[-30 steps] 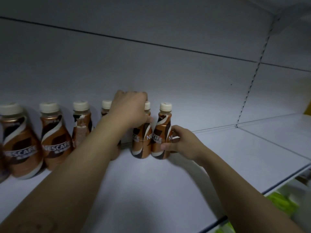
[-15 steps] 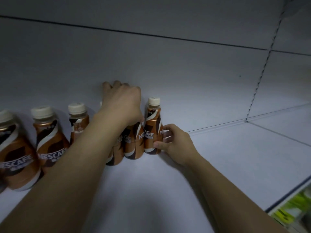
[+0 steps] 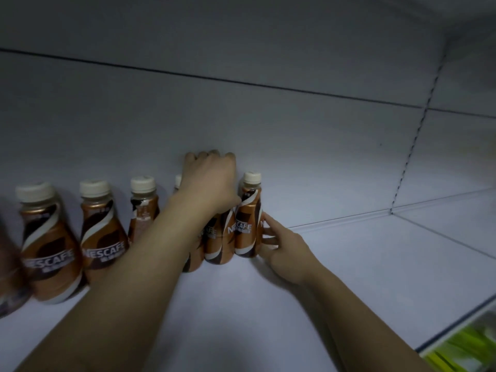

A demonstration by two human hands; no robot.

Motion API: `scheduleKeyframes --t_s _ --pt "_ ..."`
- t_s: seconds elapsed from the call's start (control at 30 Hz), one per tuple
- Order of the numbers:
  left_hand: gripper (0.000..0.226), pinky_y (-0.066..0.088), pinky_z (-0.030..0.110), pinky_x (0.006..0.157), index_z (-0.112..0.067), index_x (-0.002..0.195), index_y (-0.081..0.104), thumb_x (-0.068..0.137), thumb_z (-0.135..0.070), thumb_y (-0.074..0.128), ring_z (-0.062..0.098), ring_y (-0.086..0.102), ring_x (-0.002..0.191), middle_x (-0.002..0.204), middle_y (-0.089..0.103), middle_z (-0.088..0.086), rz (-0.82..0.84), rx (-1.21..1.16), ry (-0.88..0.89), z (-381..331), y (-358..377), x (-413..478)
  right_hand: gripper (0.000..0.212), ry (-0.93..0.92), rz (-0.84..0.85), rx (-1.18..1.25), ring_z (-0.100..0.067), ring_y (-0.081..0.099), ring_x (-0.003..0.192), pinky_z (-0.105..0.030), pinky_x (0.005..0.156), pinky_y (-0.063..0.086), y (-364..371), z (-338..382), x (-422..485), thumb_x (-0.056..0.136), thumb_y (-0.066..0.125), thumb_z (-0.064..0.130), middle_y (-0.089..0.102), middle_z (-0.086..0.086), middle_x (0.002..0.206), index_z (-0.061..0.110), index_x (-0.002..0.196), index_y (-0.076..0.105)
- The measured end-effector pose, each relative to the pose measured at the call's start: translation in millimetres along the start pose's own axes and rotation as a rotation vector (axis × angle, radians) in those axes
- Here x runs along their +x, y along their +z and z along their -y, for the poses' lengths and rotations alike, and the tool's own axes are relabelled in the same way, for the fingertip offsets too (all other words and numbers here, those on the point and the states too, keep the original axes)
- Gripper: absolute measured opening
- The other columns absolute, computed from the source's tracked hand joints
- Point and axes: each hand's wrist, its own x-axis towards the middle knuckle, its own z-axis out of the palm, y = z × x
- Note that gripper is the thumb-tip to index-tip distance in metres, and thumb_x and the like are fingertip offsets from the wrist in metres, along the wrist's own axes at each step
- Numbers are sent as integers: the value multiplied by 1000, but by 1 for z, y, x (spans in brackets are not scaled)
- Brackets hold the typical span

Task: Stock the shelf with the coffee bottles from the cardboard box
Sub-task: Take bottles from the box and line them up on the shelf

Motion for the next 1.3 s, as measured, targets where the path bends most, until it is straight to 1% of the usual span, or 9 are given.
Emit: scheduleKeyframes --t_s 0.03,0.1,0.13,0.2,0.27,0.47,0.8,1.1,1.3 --pt "60 34 41 88 -17 117 51 70 -46 72 29 51 101 110 54 9 -16 -16 5 -1 -1 -1 52 16 1 -19 1 59 100 -3 74 38 -1 2 -1 87 61 32 57 29 100 70 116 39" --pt "62 35 41 86 -15 120 50 71 -47 70 29 50 103 113 52 11 -107 -29 39 -4 -6 -3 55 40 21 -79 -12 57 111 -11 81 42 -6 7 -5 85 63 37 58 16 111 45 135 42" --pt "60 36 40 86 -15 120 50 73 -47 69 29 49 104 115 52 10 -166 -45 67 -8 -8 -4 63 50 25 -122 -16 53 120 -19 90 44 -10 10 -8 85 63 38 57 9 124 33 142 37" --pt "53 36 40 88 -17 120 53 76 -44 66 27 50 105 116 55 8 -255 -120 142 -18 -12 -8 81 88 9 -207 -19 39 137 -31 108 36 -21 13 -16 86 63 41 40 1 151 23 152 21" --pt "46 33 39 93 -19 119 54 79 -41 63 25 49 108 118 56 4 -265 -177 241 -36 -12 -16 87 109 -46 -272 -17 31 142 -31 112 28 -39 13 -28 86 65 43 29 0 157 23 154 15" --pt "50 25 35 104 -22 126 49 84 -50 55 22 44 118 126 52 0 -133 -227 568 -102 -3 -48 83 177 -266 -455 -20 31 141 -37 114 29 -107 1 -90 86 62 45 30 -1 157 21 153 19" --pt "54 32 33 99 -21 130 46 85 -49 56 19 46 117 130 52 -1 50 -447 789 -240 -26 -100 82 440 -485 -564 -22 34 140 -33 111 30 -187 -43 -250 84 67 41 33 -6 155 16 151 27" --pt "63 37 39 97 -20 131 47 80 -55 60 25 44 122 130 53 5 218 -536 991 -373 -11 -187 82 782 -560 -550 -27 38 136 -42 108 38 -210 -99 -397 84 68 42 36 -7 153 17 150 27" --pt "65 42 39 94 -19 131 48 79 -57 60 26 45 120 130 53 7 429 -503 1100 -456 28 -235 84 1082 -527 -453 -27 41 133 -43 106 41 -205 -164 -483 80 69 46 37 -7 152 22 150 28"
